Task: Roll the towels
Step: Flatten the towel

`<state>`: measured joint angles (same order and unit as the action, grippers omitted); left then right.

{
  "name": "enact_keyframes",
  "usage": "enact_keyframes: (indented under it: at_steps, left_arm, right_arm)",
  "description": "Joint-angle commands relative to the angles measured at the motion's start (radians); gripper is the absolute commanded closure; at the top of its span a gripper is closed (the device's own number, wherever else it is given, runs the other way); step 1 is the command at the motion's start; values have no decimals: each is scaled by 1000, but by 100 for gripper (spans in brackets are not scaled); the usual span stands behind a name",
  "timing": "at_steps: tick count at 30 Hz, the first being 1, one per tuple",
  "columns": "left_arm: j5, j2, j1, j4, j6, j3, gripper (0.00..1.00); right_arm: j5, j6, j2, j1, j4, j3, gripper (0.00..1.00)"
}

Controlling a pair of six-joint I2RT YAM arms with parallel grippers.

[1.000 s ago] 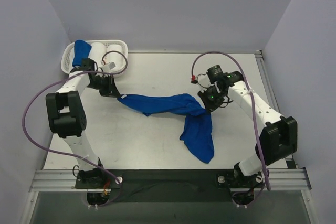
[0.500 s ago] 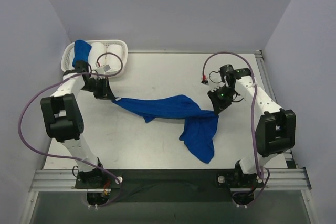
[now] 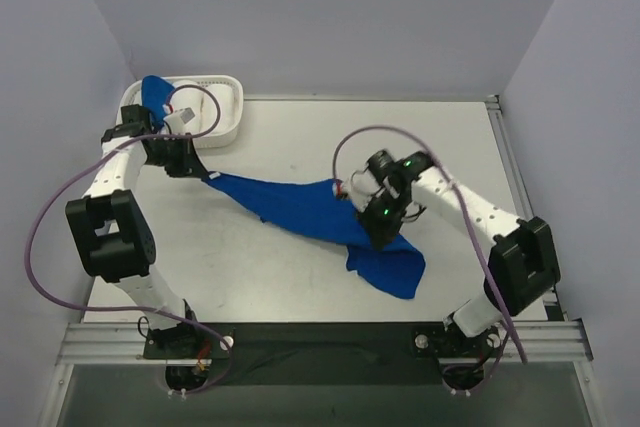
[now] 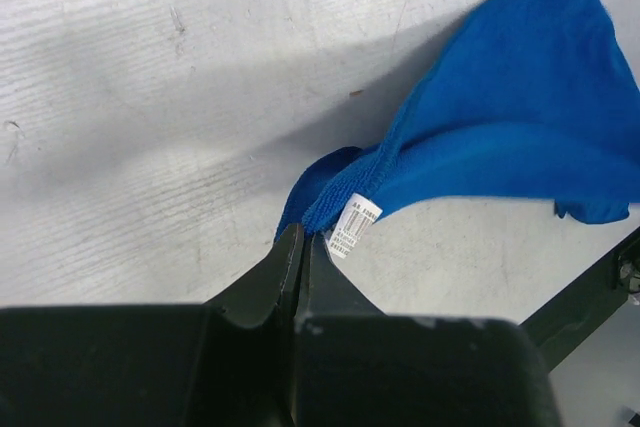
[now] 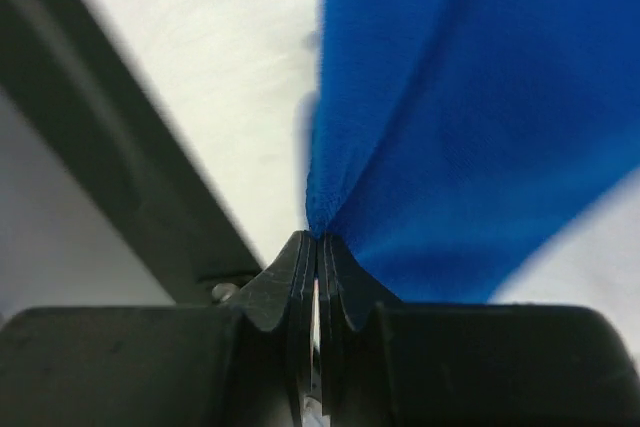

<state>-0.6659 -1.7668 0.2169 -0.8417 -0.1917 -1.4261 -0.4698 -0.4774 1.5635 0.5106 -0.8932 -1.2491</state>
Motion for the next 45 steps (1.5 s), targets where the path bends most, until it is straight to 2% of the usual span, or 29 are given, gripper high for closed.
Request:
enact_keyframes:
  at_steps: [1, 3, 4, 5, 6, 7, 8, 10, 11, 12, 15, 22, 28, 30, 32, 34, 36, 42, 45]
  left_arm:
    - [-35, 11, 2, -11, -28, -74, 100]
    - [-29, 3, 3, -13, -26, -95, 100]
    - [-26, -6, 4, -16, -28, -100, 100]
    - [-23, -8, 3, -17, -31, -105, 100]
    - [-23, -10, 4, -22, -32, -108, 100]
    - [-23, -11, 3, -23, -35, -108, 100]
    - [-23, -13, 2, -25, -38, -106, 100]
    - [-27, -16, 1, -26, -41, -99, 100]
    - [-32, -17, 2, -25, -43, -96, 100]
    - [-35, -17, -1, -26, -45, -91, 100]
    - [-41, -28, -7, -25, -43, -85, 100]
    - [-44, -37, -22, -11, -31, -83, 100]
    - [-47, -36, -22, -7, -26, -85, 100]
    - [-49, -37, -22, -4, -25, -85, 100]
    - [-55, -43, -22, 3, -20, -85, 100]
    - [-63, -49, -22, 7, -15, -85, 100]
    - [-67, -56, -22, 12, -6, -85, 100]
    - [-81, -66, -27, 23, 6, -94, 100]
    - [-80, -62, -39, 26, 9, -94, 100]
  right_arm:
    - [-119, 2, -104, 312, -41, 140, 100]
    - [-106, 43, -115, 425, -1, 163, 97]
    - [-89, 49, -106, 457, 16, 159, 85]
    - [-90, 59, -96, 483, 13, 143, 54]
    - [-93, 65, -86, 470, 8, 131, 44]
    - [-95, 63, -76, 441, 4, 105, 38]
    - [-110, 60, -77, 358, 4, 94, 34]
    - [-135, 62, -62, 229, 8, 65, 34]
    - [-139, 69, -47, 174, 10, 25, 36]
    - [-133, 83, -25, 61, 10, 1, 37]
    - [-52, 160, 88, -42, 30, -82, 41]
    - [-7, 307, 346, -58, 95, -159, 39]
    - [13, 344, 440, -57, 123, -184, 44]
    - [0, 342, 452, -64, 122, -184, 55]
    - [-68, 335, 457, -84, 114, -177, 72]
    - [-121, 324, 451, -107, 96, -190, 80]
    - [-156, 316, 440, -141, 64, -213, 100]
    - [-165, 295, 385, -250, 5, -317, 100]
    - [-115, 270, 343, -288, -36, -396, 100]
